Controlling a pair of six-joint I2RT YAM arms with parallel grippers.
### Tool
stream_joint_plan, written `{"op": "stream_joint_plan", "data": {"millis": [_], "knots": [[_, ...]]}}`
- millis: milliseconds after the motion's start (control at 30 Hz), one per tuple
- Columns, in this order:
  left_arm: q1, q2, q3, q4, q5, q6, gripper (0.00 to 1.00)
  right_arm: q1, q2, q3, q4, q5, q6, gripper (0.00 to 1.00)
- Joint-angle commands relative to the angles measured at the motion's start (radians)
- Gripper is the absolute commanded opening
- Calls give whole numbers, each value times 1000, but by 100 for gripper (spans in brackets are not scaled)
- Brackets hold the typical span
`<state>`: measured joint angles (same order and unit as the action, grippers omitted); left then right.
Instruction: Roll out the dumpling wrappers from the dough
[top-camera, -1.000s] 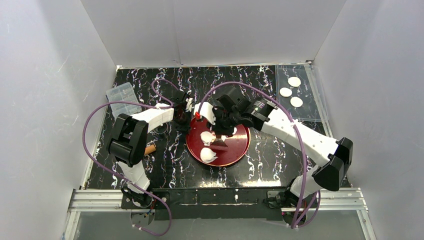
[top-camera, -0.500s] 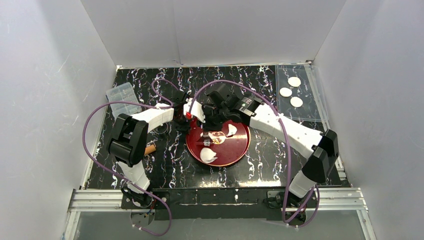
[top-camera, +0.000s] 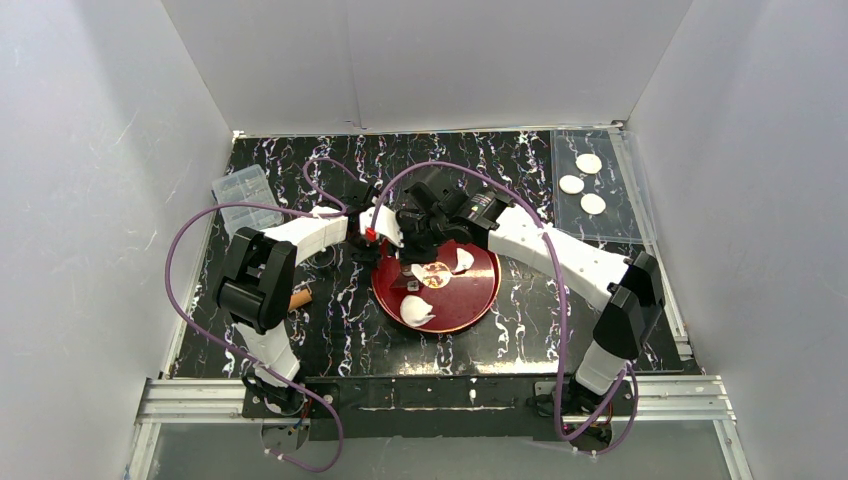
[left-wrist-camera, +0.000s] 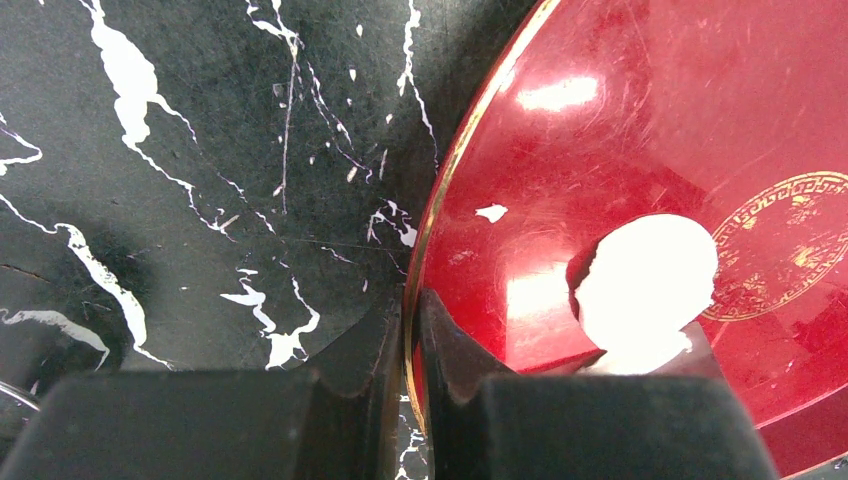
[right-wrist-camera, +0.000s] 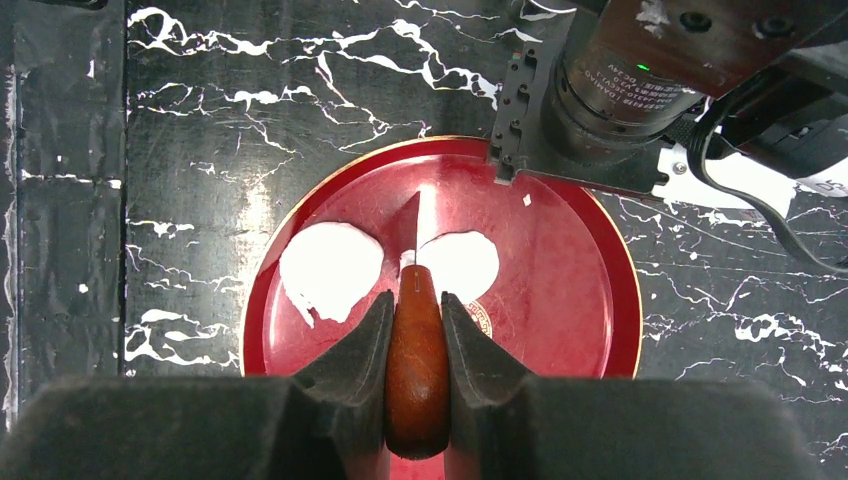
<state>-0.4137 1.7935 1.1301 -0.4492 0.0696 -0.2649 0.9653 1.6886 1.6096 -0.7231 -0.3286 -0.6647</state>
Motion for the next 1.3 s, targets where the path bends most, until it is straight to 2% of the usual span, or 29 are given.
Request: {"op": "stream_joint_plan", "data": {"millis": [0, 467, 567, 967, 1100, 1267], "knots": [[3, -19, -13, -19, -85, 27, 0, 6, 18, 29, 3, -13, -26, 1], [3, -20, -7, -25, -100, 29, 0, -28, -37, -37, -195, 108, -67, 1], [3, -20, -7, -24, -100, 29, 0, -33, -41, -40, -197, 108, -71, 1], [3, -25, -7, -25, -103, 29, 0, 16, 64, 44, -91, -73, -9, 1], [3, -27, -8, -27, -105, 30, 0, 17, 88, 62, -89, -78, -6, 1], [3, -28, -7, -27, -106, 30, 0, 7, 45, 14, -145, -6, -23, 1]]}}
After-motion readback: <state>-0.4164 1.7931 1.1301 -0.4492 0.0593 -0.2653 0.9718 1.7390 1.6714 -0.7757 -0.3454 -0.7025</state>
